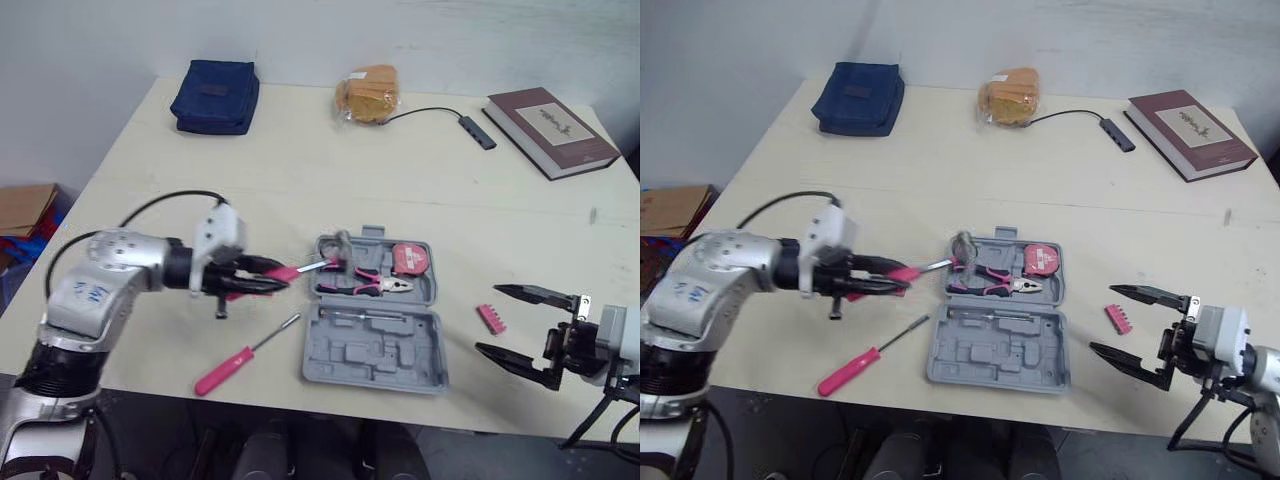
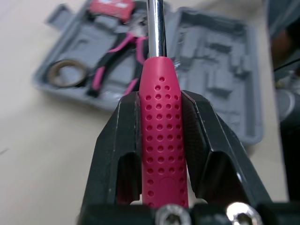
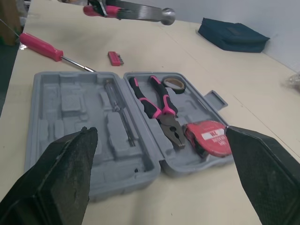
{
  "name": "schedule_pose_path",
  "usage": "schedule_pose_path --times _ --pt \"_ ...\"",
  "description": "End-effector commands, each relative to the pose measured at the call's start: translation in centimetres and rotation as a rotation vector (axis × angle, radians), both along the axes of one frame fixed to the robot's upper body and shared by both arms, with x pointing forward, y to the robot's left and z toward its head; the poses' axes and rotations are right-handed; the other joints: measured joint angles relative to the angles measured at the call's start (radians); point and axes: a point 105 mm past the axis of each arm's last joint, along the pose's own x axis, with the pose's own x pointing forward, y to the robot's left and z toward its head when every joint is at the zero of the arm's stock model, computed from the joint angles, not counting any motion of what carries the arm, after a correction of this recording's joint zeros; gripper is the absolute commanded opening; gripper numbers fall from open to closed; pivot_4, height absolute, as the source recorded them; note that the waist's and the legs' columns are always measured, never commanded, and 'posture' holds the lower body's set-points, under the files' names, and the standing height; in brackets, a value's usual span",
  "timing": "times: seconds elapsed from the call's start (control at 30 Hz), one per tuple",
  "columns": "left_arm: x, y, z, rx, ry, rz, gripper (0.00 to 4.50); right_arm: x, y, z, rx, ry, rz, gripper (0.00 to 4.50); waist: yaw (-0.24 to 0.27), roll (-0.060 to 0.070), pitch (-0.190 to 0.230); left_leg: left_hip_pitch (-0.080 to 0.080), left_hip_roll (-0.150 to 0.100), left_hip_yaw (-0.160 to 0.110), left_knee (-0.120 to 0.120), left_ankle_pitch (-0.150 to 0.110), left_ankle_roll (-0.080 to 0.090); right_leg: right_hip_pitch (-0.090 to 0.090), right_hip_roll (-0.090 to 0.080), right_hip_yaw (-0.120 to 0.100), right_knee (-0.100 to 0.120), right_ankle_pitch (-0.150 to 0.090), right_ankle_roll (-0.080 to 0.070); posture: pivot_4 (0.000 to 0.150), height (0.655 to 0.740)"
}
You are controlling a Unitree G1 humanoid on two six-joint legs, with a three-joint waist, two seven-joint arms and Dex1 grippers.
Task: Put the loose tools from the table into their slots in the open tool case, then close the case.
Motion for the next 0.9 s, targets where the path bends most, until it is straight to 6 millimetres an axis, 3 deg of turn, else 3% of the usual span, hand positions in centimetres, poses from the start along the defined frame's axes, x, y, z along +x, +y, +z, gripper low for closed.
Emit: schedule_pose_path --times 0.03,0.2,0.3,0.4,0.7,0.9 --pt "-0.5 -2.5 0.1 0.051 -0.013 -0.045 0.54 -0.7 -0.4 0.7 -0.012 -0.028 0.000 4.50 0.003 0.000 0.000 0.000 0.000 0.000 0.000 0.000 0.000 0.000 0.000 0.000 0.000 0.000 0.000 0.150 0.7400" --pt "-1.6 -6.6 -1.5 0.113 0.029 -0.143 0.54 -1.3 -0.2 0.1 -0.012 -0.006 -0.005 4.50 0.005 0.000 0.000 0.000 -0.001 0.000 0.000 0.000 0.000 0.000 0.000 0.000 -0.001 0.000 0.000 0.150 0.7400" --pt "-2.3 -8.0 -2.6 0.152 0.029 -0.185 0.54 -1.5 -0.1 0.2 -0.010 -0.005 -0.013 4.50 0.001 0.000 0.000 -0.001 -0.001 0.000 0.000 0.000 0.000 0.000 0.001 0.001 0.001 0.000 0.000 0.150 0.7400" --pt "-2.6 -8.8 -3.9 0.212 0.024 -0.199 0.54 -1.7 0.1 0.1 -0.008 -0.001 -0.016 4.50 0.005 0.000 0.000 -0.001 0.000 0.000 0.001 0.001 0.000 0.000 0.001 0.000 -0.001 0.000 0.000 0.150 0.7400" --pt "-1.9 -10.3 -5.1 0.249 0.030 -0.143 0.54 -1.9 0.7 0.1 -0.004 0.008 -0.020 4.50 0.006 0.000 0.000 -0.001 0.000 -0.001 0.001 0.001 0.000 0.001 0.001 0.000 -0.003 0.000 0.000 0.150 0.7400" --pt "-1.8 -10.3 -5.8 0.294 0.037 -0.153 0.54 -1.7 1.0 0.0 -0.004 0.007 -0.019 4.50 0.006 0.000 0.000 -0.001 0.000 -0.001 0.002 0.001 0.000 0.001 0.001 0.000 -0.003 0.000 0.000 0.150 0.7400"
